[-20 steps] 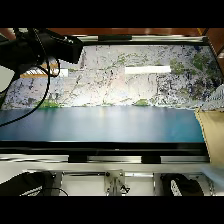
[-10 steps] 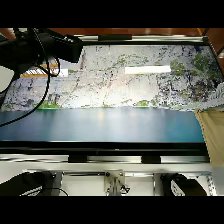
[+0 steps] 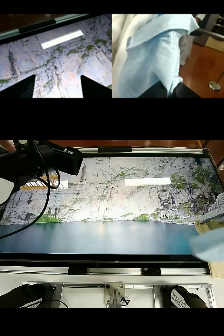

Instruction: Fold the shirts.

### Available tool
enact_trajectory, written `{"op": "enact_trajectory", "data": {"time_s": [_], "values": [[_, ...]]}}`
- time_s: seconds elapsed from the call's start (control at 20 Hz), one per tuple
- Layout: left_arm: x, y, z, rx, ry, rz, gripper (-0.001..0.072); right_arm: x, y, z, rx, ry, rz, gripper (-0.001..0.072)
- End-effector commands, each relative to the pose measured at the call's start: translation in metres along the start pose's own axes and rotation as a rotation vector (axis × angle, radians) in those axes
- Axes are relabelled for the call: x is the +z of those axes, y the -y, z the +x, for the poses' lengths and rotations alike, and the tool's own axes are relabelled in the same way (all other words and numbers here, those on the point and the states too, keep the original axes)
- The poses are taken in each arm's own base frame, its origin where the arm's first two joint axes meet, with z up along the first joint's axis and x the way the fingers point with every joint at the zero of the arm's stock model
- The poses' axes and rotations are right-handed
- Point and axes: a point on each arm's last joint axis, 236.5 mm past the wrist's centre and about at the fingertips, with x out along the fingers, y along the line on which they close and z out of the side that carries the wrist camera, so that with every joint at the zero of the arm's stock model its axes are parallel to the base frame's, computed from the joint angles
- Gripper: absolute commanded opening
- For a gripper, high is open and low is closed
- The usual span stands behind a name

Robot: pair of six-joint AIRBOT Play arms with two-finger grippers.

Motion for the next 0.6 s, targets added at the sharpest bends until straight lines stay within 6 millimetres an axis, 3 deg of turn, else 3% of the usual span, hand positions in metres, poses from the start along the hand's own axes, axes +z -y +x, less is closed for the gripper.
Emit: {"op": "enact_trajectory", "data": {"time_s": [0.0, 0.15, 0.35, 0.45, 0.55], "values": [[0.000, 0.000, 0.000, 0.001, -0.001, 0.001, 0.0679, -0.010, 0.026, 0.027, -0.054, -0.025, 0.070, 0.0074], [-0.001, 0.000, 0.001, 0.001, -0.003, 0.001, 0.0679, -0.003, 0.033, 0.042, -0.031, 0.019, 0.089, 0.0074], [-0.005, -0.001, 0.000, 0.004, -0.020, 0.001, 0.0679, -0.020, 0.035, 0.075, -0.058, -0.018, 0.088, 0.0074], [-0.010, -0.001, 0.000, 0.006, -0.040, 0.000, 0.0679, -0.025, 0.030, 0.090, -0.056, -0.024, 0.080, 0.0074], [-0.013, -0.001, 0.000, 0.007, -0.055, 0.000, 0.0679, -0.018, 0.022, 0.099, -0.041, 0.016, 0.070, 0.0074]]}}
